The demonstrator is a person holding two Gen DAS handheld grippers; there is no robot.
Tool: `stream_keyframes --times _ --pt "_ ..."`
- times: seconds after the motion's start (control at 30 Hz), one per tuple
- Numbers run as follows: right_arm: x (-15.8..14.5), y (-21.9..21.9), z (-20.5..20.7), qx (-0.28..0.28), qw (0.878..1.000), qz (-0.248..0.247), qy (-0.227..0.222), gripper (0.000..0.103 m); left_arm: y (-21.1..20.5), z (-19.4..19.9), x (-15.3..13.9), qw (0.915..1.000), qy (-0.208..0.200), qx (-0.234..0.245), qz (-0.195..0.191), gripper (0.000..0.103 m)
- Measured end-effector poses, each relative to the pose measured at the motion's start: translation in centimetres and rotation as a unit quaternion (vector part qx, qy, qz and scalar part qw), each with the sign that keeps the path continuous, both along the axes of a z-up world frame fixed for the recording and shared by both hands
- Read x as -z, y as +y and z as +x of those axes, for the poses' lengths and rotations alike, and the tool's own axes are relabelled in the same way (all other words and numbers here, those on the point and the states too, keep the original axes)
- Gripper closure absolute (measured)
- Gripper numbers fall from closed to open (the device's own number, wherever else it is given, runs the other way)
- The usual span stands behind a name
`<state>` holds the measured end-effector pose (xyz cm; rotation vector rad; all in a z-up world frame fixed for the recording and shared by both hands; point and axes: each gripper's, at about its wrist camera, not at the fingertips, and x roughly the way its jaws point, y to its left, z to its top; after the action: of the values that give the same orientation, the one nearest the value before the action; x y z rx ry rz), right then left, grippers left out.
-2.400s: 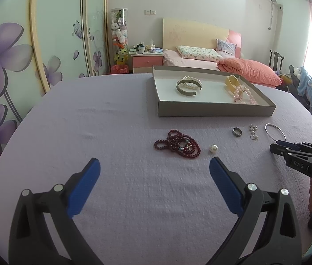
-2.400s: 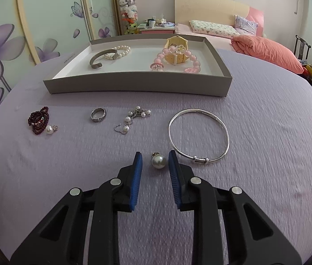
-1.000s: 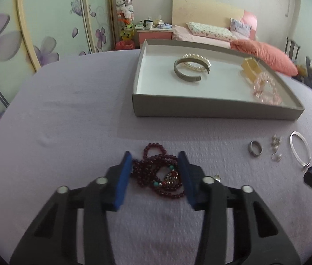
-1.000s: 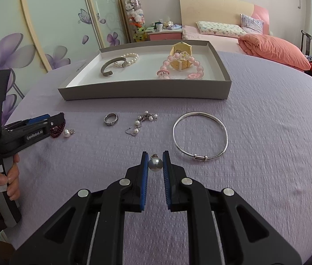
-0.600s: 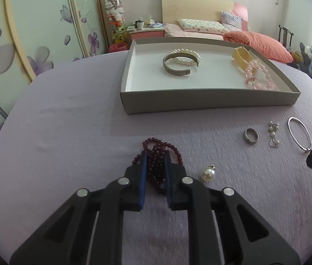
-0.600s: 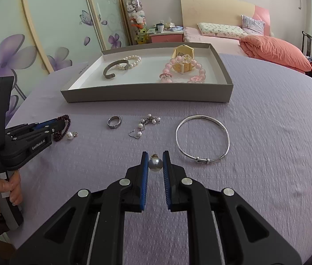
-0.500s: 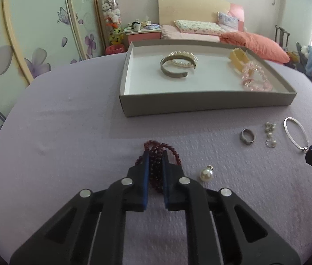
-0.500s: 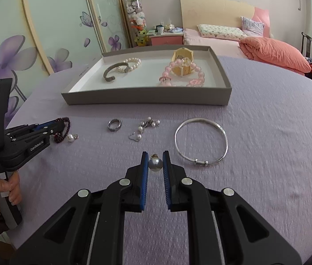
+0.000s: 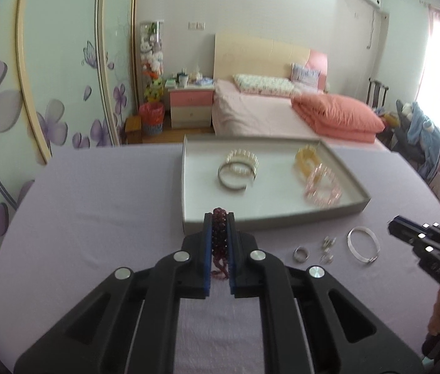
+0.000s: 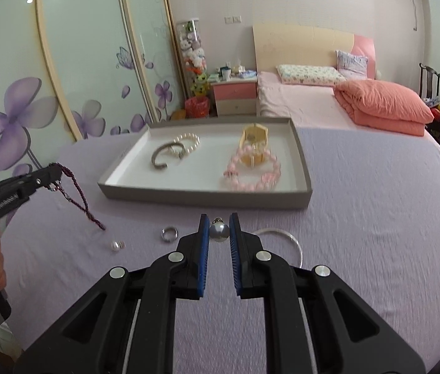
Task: Organize jewelry
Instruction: 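Carry the red bracelet into the tray and open the left gripper while the right gripper carries the pearl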
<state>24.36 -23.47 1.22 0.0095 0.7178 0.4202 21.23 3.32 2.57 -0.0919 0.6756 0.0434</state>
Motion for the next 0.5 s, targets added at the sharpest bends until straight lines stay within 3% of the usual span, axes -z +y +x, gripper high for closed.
stream_keyframes --times 0.3,0.5 --pt "-1.4 0.3 1.5 -0.001 1.0 0.007 -0.015 0.09 -0.3 1.7 -5.1 0.9989 -0.046 -0.003 0.0 0.095" --pt "-1.9 0.0 3.0 0.003 1.0 0.006 -0.025 0.09 -0.2 4.1 -6.4 0.9986 -0.053 -0.009 0.005 0.094"
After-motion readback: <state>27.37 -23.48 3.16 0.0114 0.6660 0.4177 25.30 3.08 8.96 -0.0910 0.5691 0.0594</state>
